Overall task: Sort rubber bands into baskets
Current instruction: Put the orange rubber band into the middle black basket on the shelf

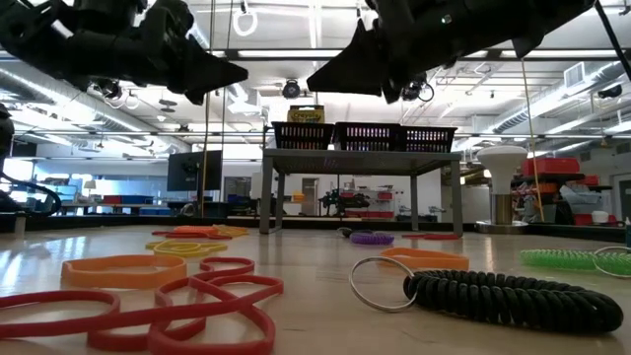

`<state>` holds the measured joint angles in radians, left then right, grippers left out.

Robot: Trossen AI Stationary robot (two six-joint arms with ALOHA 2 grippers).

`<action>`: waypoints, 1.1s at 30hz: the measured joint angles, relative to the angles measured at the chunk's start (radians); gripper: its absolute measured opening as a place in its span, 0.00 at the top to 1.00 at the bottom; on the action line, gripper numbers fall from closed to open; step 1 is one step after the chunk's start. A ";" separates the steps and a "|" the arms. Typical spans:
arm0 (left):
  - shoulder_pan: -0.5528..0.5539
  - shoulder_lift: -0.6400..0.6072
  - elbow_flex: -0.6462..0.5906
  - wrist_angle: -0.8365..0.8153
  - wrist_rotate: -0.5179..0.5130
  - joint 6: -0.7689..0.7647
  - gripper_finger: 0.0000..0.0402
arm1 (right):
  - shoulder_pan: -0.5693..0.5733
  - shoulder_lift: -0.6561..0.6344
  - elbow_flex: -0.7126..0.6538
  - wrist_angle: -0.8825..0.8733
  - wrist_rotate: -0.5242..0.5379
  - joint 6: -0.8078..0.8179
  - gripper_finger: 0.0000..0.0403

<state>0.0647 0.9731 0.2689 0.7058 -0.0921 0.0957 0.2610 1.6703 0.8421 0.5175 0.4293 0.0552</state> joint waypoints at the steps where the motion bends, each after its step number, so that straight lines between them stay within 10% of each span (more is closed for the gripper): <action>1: 0.000 0.000 -0.007 0.010 0.006 -0.002 0.97 | -0.001 -0.001 0.000 -0.014 -0.009 0.031 0.95; 14: 0.000 0.001 -0.011 0.008 0.007 -0.027 0.97 | 0.073 -0.077 0.254 -0.990 0.032 0.459 0.92; 33: 0.000 0.001 -0.010 0.008 0.006 -0.025 0.97 | 0.079 0.116 0.253 -1.009 -0.284 0.459 0.50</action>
<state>0.0650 0.9745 0.2584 0.7134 -0.0864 0.0704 0.3399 1.7865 1.0946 -0.4916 0.1451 0.5138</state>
